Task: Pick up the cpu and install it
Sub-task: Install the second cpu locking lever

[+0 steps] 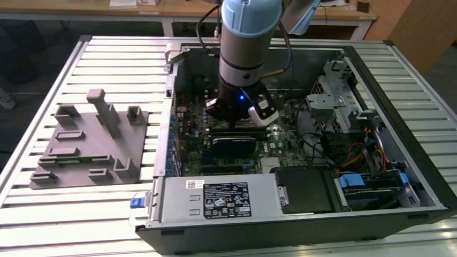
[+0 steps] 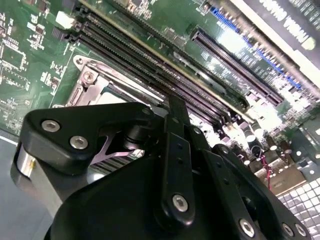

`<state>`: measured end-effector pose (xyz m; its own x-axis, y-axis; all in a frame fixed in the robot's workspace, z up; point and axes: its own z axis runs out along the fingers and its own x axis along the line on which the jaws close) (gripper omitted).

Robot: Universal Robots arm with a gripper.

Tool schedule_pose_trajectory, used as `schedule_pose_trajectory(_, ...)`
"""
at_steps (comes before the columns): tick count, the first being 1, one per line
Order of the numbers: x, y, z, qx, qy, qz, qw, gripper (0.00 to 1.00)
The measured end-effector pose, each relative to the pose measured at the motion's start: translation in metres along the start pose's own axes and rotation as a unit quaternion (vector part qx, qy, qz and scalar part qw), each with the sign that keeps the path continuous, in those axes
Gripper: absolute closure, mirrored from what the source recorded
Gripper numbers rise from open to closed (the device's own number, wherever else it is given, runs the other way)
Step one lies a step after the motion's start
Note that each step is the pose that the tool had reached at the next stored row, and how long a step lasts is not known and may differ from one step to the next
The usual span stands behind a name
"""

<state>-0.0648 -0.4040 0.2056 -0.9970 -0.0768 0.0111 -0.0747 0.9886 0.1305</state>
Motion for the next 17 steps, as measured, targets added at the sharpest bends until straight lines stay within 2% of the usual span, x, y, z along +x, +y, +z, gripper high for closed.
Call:
schedule_pose_trajectory(3, 0.0012, -0.0045, -0.0005, -0.0051, -0.0004, 0.0, 1.0, 0.89)
schedule_pose_trajectory(7, 0.0026, -0.0052, -0.0003, -0.0195, -0.0014, 0.0, 0.9998, 0.89)
schedule_pose_trajectory(9, 0.0031, -0.0052, -0.0001, -0.0222, -0.0016, 0.0, 0.9998, 0.89)
schedule_pose_trajectory(14, 0.0054, -0.007, 0.0019, -0.0244, -0.0018, -0.001, 0.9997, 0.89)
schedule_pose_trajectory(17, 0.0063, -0.0087, 0.0031, -0.0321, -0.0023, -0.001, 0.9995, 0.89)
